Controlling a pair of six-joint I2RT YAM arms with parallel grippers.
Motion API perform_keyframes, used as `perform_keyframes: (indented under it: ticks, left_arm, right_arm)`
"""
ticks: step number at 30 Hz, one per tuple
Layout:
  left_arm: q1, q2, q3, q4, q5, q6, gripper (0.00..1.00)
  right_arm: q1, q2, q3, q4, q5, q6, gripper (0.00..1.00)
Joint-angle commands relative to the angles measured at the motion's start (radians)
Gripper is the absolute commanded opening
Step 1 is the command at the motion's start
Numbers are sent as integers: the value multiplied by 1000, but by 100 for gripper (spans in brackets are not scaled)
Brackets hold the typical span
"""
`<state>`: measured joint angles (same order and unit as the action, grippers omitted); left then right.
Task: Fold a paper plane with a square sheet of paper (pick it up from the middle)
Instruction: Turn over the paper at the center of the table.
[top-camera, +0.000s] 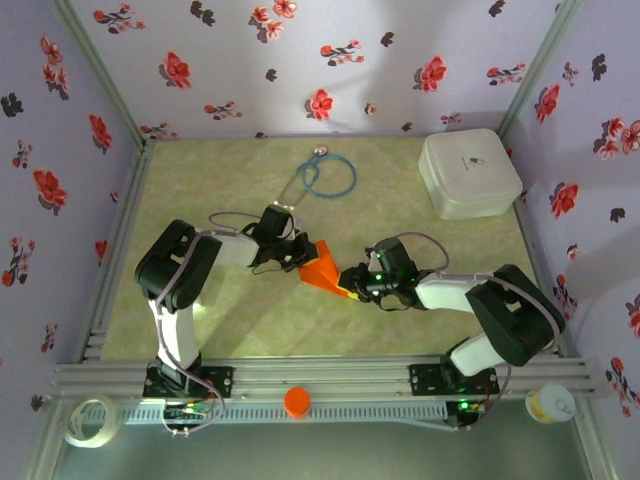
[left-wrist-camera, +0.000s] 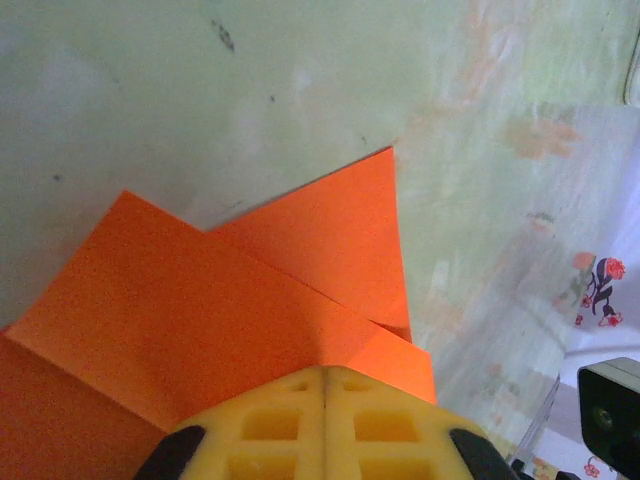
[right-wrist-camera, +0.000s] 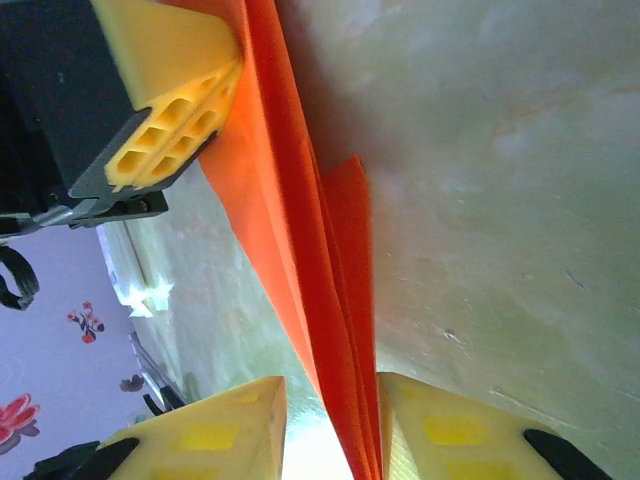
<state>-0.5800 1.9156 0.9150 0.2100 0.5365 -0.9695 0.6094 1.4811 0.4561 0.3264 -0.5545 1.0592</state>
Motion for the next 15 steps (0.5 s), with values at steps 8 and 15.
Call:
perform_keyframes:
  ticks: [8,15]
  left_arm:
    - [0,-30,17,-86,-7,-6,0]
    - [-5,-117,38,-107,-16,-2,19]
  right_arm:
    - [-16,7,-24,81,-32,1,13]
    - [-16,-22,-33,71,-31,-15,4]
